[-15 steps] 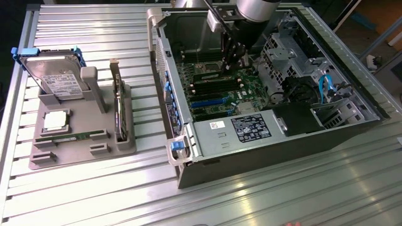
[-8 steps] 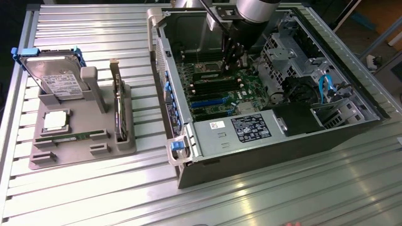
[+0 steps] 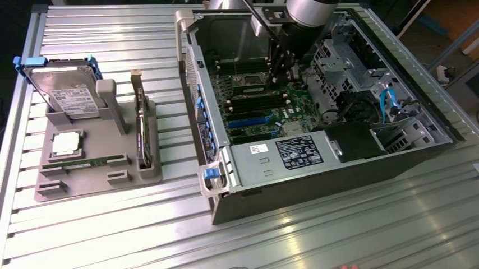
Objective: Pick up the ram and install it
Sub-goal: 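Insert the ram into the slot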
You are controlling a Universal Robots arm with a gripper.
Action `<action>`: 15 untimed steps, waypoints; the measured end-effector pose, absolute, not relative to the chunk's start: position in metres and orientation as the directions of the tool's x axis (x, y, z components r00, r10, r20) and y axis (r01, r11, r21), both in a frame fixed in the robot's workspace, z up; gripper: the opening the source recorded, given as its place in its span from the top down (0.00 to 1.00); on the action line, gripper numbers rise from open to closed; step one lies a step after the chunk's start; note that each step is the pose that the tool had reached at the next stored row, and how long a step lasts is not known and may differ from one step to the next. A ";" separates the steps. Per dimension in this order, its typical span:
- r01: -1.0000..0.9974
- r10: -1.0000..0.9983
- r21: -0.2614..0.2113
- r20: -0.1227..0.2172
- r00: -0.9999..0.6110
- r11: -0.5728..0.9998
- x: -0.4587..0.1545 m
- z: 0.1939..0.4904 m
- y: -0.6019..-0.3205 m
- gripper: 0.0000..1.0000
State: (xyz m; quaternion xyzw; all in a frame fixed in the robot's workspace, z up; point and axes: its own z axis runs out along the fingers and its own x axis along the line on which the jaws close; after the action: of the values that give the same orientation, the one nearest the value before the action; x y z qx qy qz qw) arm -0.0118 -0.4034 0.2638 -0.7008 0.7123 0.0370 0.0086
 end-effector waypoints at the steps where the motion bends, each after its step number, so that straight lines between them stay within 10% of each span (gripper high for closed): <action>1: -0.999 -0.998 0.041 -0.064 -0.018 0.015 -0.012 0.264 -0.403 0.88; 15: -0.999 -0.998 0.041 -0.064 -0.018 0.015 -0.009 0.264 -0.411 0.88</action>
State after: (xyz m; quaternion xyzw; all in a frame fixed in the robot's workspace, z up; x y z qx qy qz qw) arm -0.0088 -0.4113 0.2637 -0.7008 0.7123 0.0370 0.0087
